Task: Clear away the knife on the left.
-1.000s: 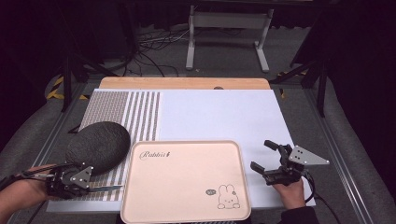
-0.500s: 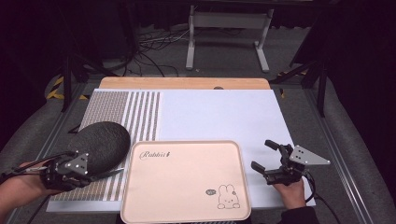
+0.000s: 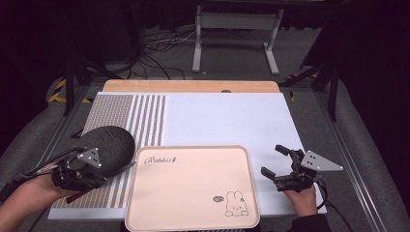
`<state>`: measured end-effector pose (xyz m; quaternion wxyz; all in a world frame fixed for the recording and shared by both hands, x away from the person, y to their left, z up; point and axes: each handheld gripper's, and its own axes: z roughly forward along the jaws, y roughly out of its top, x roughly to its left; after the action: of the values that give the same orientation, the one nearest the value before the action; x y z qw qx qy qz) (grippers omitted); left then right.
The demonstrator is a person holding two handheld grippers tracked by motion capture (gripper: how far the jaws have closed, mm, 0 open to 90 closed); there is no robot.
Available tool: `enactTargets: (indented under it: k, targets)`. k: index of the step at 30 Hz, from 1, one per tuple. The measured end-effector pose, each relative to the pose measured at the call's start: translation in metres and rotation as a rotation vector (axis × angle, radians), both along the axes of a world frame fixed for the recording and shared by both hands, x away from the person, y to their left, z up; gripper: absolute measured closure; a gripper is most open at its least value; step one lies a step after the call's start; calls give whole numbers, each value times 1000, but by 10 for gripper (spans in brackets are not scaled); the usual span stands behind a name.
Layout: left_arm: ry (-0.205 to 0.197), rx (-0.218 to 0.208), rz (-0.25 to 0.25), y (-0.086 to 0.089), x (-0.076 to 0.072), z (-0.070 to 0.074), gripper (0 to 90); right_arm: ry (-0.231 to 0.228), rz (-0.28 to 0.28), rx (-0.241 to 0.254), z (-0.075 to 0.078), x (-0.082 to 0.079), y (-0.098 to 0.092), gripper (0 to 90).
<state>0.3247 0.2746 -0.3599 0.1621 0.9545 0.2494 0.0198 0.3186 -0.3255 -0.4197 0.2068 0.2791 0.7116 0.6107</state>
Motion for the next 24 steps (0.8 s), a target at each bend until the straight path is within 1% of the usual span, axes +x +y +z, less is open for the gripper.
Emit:
enactTargets:
  k: [1, 4, 6, 8, 9, 10, 11, 12, 13, 14, 17, 18, 19, 21, 22, 24]
  targets:
    - [11, -22, 7, -2, 0, 1, 778, -1, 1, -2, 0, 0, 0, 13]
    - [22, -57, 22, -7, -1, 3, 778, 0, 1, -3, 0, 0, 0, 13]
    - [19, -75, 27, -10, -1, 4, 778, 0, 1, -2, 0, 0, 0, 13]
    - [21, -76, 54, -13, 0, 5, 778, 1, 2, -2, 0, 0, 0, 13]
    - [14, -72, 68, -15, 0, 5, 779, 2, 4, -2, 0, 0, 0, 13]
    - [14, -74, 75, -16, 1, 6, 779, 3, 6, -4, 0, 0, 0, 13]
    - [29, -81, 82, -17, 1, 5, 779, 3, 7, -5, 0, 1, 0, 13]
    - [21, -78, 78, -19, 1, 5, 780, 3, 8, -5, 0, 0, 1, 13]
    - [24, -76, 97, -24, 0, 5, 779, 1, 9, -6, 0, 1, 0, 13]
    - [36, -78, 109, -26, 0, 4, 779, 2, 8, -5, 0, 0, 0, 13]
    - [34, -95, 145, -33, 0, 4, 779, 10, 10, -6, 0, 1, 0, 13]
    - [33, -107, 177, -35, 1, 4, 779, 12, 11, -7, -1, 1, 0, 13]
    - [33, -108, 178, -37, 2, 4, 778, 13, 14, -12, -1, 1, 1, 13]
    - [43, -119, 201, -42, 3, 2, 779, 10, 15, -16, -1, 1, 2, 13]
    - [45, -117, 192, -44, 4, 2, 778, 9, 15, -16, -1, 1, 2, 13]
    - [55, -115, 192, -51, 5, -1, 778, 9, 14, -15, -1, 1, 2, 13]
